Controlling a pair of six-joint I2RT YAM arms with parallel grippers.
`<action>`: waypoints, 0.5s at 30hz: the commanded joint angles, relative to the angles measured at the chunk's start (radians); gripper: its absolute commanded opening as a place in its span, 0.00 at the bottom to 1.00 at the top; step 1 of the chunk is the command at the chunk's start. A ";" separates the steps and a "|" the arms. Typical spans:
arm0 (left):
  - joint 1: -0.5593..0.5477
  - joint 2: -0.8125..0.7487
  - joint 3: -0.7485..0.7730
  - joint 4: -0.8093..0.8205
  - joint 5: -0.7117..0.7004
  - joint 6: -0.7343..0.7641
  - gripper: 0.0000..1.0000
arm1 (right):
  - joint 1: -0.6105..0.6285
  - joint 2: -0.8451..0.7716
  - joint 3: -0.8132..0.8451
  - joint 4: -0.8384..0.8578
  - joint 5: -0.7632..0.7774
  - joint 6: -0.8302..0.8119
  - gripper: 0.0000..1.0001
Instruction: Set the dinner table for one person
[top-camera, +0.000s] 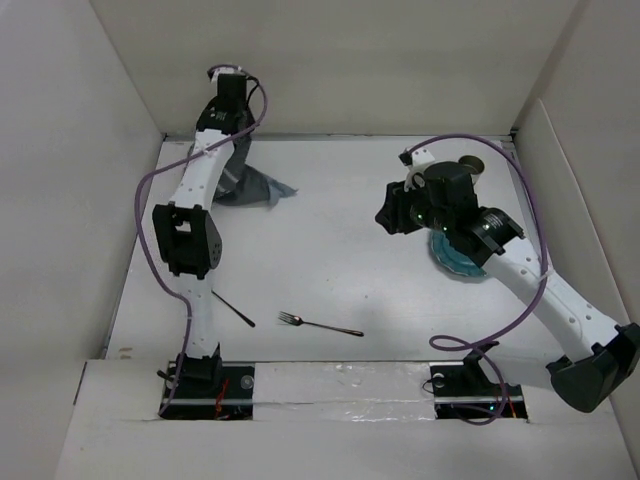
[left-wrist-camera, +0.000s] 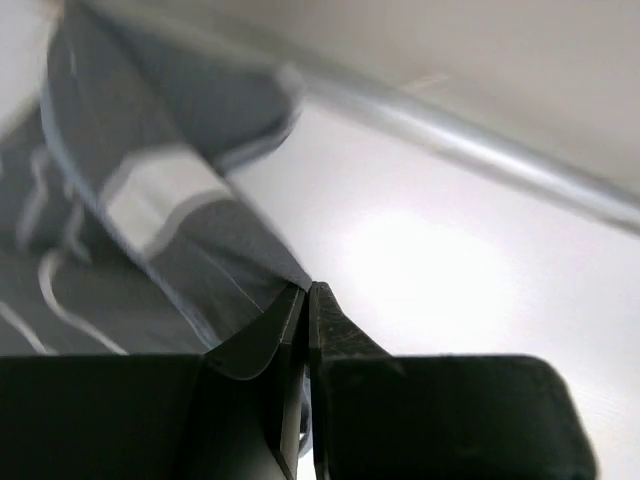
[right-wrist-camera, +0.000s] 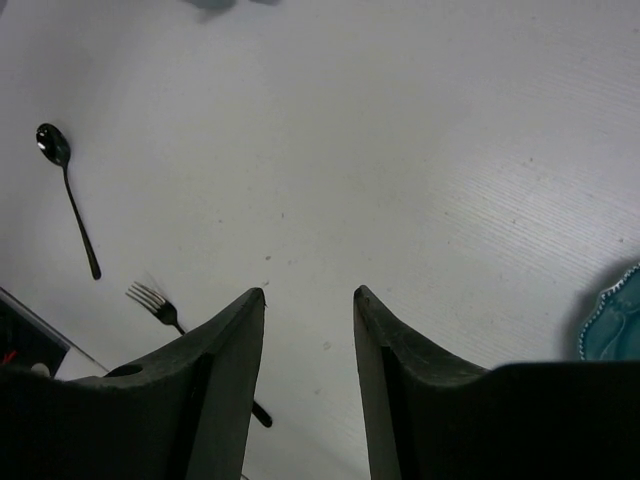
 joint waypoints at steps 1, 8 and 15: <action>-0.062 -0.241 0.142 0.041 0.123 0.004 0.00 | -0.006 0.009 0.092 0.068 0.023 -0.019 0.45; -0.019 -0.483 -0.053 0.134 0.275 -0.008 0.00 | -0.006 0.014 0.124 0.070 0.026 -0.011 0.46; 0.169 -0.677 -0.589 0.392 0.452 -0.132 0.00 | -0.006 0.069 0.048 0.099 0.004 0.027 0.65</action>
